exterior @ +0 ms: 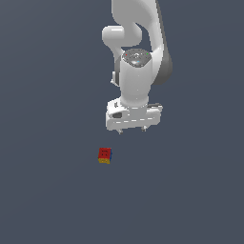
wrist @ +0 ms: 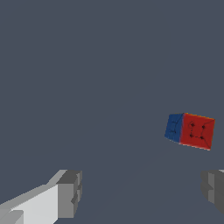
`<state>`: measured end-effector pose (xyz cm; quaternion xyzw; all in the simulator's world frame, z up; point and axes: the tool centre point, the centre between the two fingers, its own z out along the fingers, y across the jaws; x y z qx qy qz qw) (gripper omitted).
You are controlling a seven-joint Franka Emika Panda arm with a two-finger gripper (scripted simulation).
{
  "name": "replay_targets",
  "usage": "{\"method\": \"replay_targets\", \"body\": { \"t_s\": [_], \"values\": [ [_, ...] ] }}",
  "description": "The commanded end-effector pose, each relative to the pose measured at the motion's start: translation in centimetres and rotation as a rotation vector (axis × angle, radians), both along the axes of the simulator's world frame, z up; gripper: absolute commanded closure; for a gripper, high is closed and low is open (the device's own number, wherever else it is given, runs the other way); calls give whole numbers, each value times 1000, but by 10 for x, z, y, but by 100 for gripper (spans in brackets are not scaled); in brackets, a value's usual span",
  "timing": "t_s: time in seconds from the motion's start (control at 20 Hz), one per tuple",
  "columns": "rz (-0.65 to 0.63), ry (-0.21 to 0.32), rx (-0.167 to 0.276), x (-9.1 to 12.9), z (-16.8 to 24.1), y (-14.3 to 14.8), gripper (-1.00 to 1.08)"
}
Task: Pick up the object and move it to a goal position.
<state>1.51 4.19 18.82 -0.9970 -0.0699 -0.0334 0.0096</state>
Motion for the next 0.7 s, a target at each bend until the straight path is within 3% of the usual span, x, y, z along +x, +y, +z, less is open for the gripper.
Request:
{"method": "replay_targets", "body": {
  "t_s": [0.0,0.65],
  "values": [
    [42,2,-5,2,-3,-4,-92],
    [348,14,-36,14,-26,-30,-92]
  ]
}}
